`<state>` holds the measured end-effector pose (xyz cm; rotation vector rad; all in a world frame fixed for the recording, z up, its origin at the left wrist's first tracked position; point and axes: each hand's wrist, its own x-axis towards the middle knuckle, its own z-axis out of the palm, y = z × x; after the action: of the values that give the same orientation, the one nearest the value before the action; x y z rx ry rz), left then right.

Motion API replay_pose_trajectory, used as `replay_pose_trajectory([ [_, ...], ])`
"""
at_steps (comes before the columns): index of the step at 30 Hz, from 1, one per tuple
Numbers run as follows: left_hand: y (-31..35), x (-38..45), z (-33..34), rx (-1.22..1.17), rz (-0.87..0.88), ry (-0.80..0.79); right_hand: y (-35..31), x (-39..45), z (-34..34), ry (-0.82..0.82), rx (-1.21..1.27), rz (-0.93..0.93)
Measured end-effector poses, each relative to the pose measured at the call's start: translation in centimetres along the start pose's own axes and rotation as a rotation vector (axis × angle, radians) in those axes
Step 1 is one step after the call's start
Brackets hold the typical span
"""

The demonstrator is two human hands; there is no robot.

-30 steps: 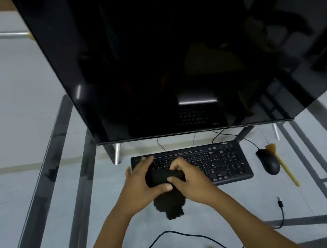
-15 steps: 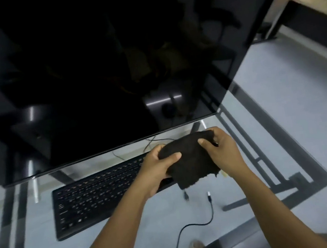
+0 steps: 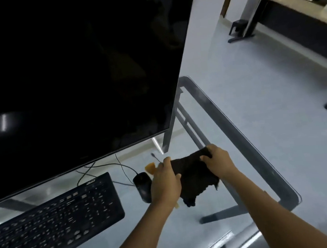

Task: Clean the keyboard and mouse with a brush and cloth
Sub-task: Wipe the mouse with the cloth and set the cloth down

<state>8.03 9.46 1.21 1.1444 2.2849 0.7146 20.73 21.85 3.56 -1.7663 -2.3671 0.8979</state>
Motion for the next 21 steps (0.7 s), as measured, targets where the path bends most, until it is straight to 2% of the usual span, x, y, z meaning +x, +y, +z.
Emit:
replay_pose_trajectory([
  [2,-0.7,0.5,0.9,0.26,0.132,0.08,0.8,0.5,1.1,0.085,-0.081,-0.079],
  [5,-1.6,0.5,2.6,0.427,0.346,0.006,2.2,-0.5,3.3,0.172,-0.275,-0.333],
  [7,-2.1,0.2,3.7,0.537,0.394,-0.089,2.8,-1.6,5.1,0.11,-0.326,-0.441],
  [10,-2.5,-0.1,4.0,0.63,0.362,-0.197,3.6,-2.2,7.3,0.009,-0.362,-0.424],
  [14,-2.3,0.2,3.9,0.689,0.347,-0.231,3.9,-1.7,7.6,0.001,-0.413,-0.415],
  [17,-2.2,-0.2,3.2,0.64,0.359,-0.242,4.0,-1.7,7.4,0.0,-0.422,-0.411],
  [21,-4.4,-2.0,0.8,0.409,0.299,-0.044,1.7,-2.0,6.9,0.012,-0.321,-0.327],
])
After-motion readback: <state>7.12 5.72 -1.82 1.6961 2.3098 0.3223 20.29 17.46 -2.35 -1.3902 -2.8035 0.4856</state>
